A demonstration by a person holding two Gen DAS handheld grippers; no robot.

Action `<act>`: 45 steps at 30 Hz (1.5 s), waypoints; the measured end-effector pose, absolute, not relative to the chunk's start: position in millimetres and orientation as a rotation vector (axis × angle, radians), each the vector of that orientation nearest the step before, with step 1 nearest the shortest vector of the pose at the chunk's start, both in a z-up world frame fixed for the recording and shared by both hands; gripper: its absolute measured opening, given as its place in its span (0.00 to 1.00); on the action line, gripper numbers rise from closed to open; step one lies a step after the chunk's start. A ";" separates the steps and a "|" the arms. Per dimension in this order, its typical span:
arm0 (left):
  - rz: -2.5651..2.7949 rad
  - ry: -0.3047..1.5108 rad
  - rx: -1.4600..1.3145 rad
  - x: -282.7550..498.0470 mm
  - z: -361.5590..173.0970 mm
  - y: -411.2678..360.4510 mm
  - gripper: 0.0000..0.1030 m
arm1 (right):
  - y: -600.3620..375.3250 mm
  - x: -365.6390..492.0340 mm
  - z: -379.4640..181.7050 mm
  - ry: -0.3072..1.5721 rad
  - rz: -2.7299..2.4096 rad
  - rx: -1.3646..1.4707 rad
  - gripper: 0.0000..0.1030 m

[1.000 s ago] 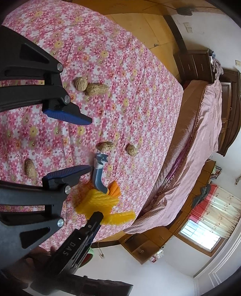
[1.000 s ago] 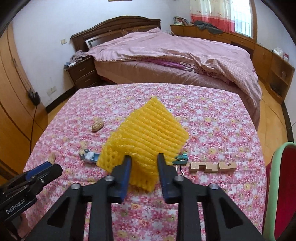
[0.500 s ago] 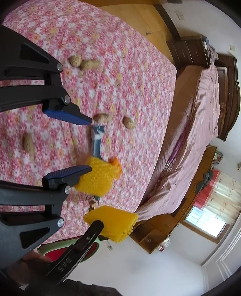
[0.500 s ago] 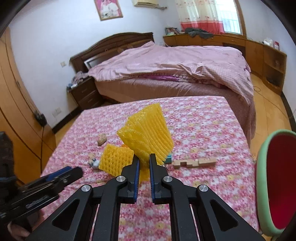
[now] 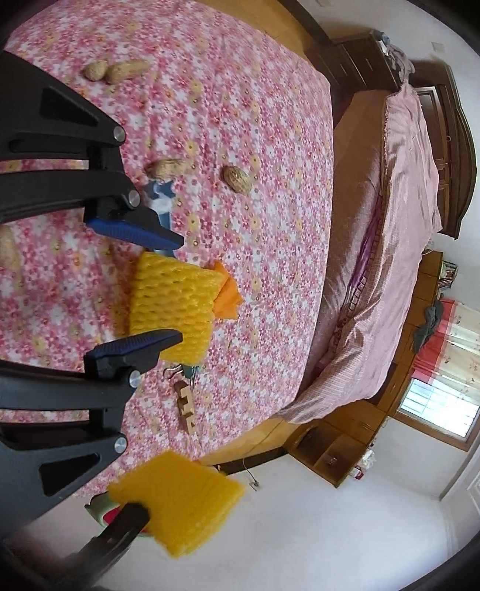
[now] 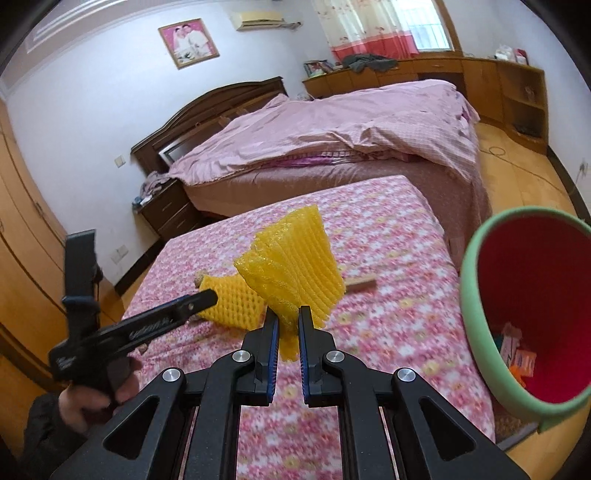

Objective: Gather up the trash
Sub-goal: 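Grasp the second yellow foam net with the left gripper while the right gripper holds its net, then carry both yellow foam nets over the red bin and open both grippers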

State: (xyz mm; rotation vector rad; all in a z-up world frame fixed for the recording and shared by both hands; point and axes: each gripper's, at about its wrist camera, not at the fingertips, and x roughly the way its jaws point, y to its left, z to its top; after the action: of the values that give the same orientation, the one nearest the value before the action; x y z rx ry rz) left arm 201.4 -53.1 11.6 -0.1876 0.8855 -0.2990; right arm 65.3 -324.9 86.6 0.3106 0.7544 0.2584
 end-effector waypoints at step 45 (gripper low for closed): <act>-0.558 0.736 -0.148 108.6 92.4 -171.6 0.01 | -458.2 -30.8 100.0 0.613 0.058 0.530 0.10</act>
State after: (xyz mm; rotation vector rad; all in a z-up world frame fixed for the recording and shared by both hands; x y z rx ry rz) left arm 108.6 -171.6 92.4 -0.1477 0.7363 -0.5584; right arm -30.8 -458.2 100.0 0.5305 0.6128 0.0578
